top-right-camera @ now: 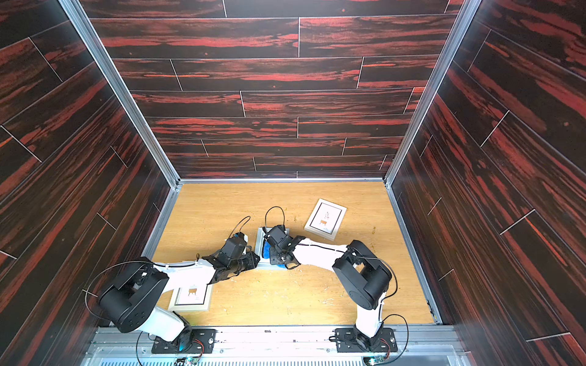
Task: Wipe the picture frame with a cloth
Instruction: Wipe the dirt from the picture frame.
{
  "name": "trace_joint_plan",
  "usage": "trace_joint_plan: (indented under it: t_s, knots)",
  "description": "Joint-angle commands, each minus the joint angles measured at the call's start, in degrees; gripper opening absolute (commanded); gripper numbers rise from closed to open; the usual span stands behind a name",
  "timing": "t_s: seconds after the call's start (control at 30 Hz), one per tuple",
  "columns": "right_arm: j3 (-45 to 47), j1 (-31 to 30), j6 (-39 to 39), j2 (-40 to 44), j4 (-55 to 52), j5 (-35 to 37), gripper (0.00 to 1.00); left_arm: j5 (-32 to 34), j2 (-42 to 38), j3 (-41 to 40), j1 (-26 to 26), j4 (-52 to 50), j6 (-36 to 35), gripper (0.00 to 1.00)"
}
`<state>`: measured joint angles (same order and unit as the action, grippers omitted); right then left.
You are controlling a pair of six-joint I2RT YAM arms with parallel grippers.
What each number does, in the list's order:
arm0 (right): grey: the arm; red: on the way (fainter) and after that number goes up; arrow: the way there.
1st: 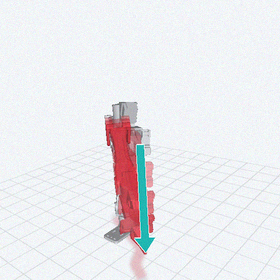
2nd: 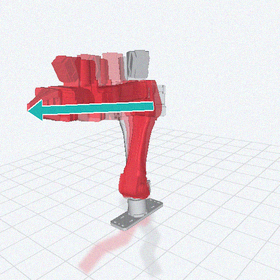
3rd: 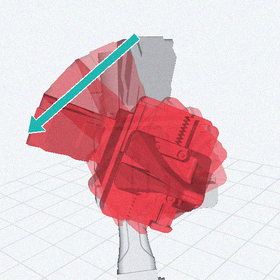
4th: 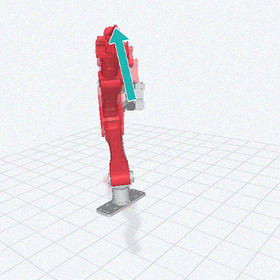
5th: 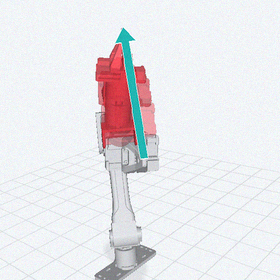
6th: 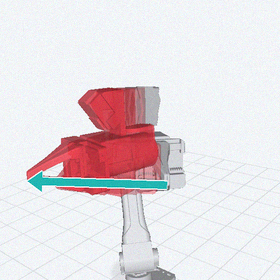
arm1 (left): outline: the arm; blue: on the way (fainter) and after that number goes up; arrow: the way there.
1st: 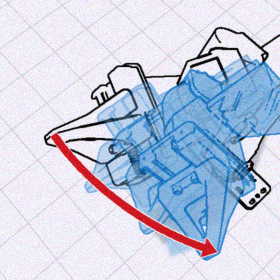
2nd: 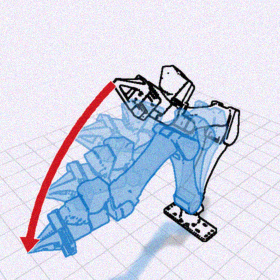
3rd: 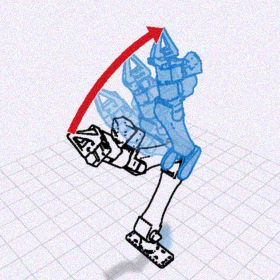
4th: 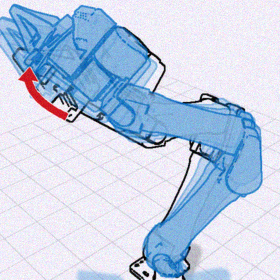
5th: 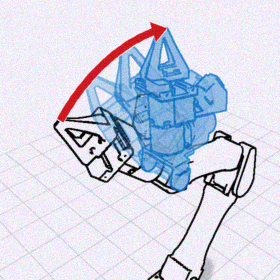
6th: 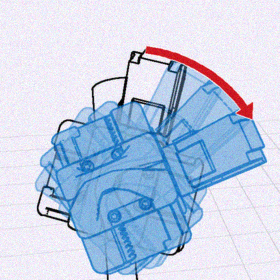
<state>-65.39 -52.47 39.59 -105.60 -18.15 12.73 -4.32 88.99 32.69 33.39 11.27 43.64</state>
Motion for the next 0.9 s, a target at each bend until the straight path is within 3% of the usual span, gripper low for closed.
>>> trace_joint_plan:
  t_s: [0.0, 0.1, 0.27, 0.43, 0.6, 0.87]
  knots:
    - [-4.2, -3.5, 2.0, -3.8, -1.6, -2.4, 0.00, 1.8, 2.3, -3.1, -0.3, -11.1, 1.1, 0.31]
    - [-4.6, -2.5, 2.3, -3.6, -3.8, 0.8, 0.00, 1.9, 1.8, -3.3, -0.3, -11.1, 1.1, 0.31]
    - [2.2, 2.5, 0.8, 2.5, -4.3, 3.3, 0.00, 1.9, 1.5, -3.5, -0.3, -11.0, 1.2, 0.31]
    - [1.6, 0.2, 1.1, 0.9, -1.2, -1.4, 0.00, 2.4, 1.1, -3.9, -0.3, -11.0, 1.7, 0.31]
    - [-6.3, -4.4, 2.8, -4.5, -2.5, -2.3, 0.00, 2.4, 0.8, -3.8, -0.3, -11.3, 2.1, 0.31]
    - [2.0, 1.0, 2.0, 2.5, -3.8, 2.0, 0.00, 2.6, 0.7, -4.1, -0.3, -10.5, 2.9, 0.31]
